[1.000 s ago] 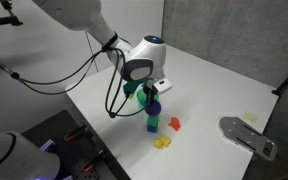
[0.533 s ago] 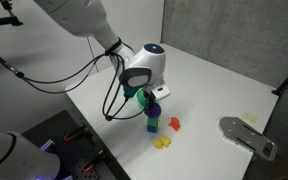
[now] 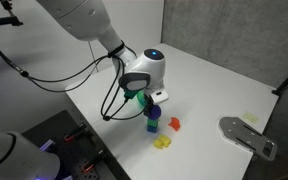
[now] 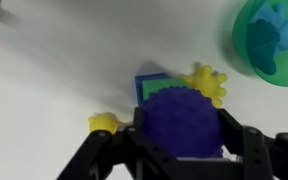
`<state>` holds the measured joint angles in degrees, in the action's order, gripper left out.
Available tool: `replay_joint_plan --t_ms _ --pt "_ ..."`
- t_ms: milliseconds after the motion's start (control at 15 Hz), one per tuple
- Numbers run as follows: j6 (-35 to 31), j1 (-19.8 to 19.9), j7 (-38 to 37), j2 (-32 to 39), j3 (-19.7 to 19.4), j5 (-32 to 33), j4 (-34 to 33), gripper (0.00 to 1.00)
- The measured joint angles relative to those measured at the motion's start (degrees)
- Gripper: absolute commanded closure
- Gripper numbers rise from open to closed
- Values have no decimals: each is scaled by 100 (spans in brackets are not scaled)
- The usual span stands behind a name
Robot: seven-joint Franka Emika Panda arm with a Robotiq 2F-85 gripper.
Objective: Put the blue circular object on the green block
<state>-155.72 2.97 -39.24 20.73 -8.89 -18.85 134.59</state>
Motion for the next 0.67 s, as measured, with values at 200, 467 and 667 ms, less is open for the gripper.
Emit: replay_joint_plan --t_ms 200,467,667 --pt "-72 0 -2 63 27 -126 -19 53" --pt "-128 1 -2 98 71 -279 -25 53" --pt "-199 4 -2 126 120 -418 -30 53"
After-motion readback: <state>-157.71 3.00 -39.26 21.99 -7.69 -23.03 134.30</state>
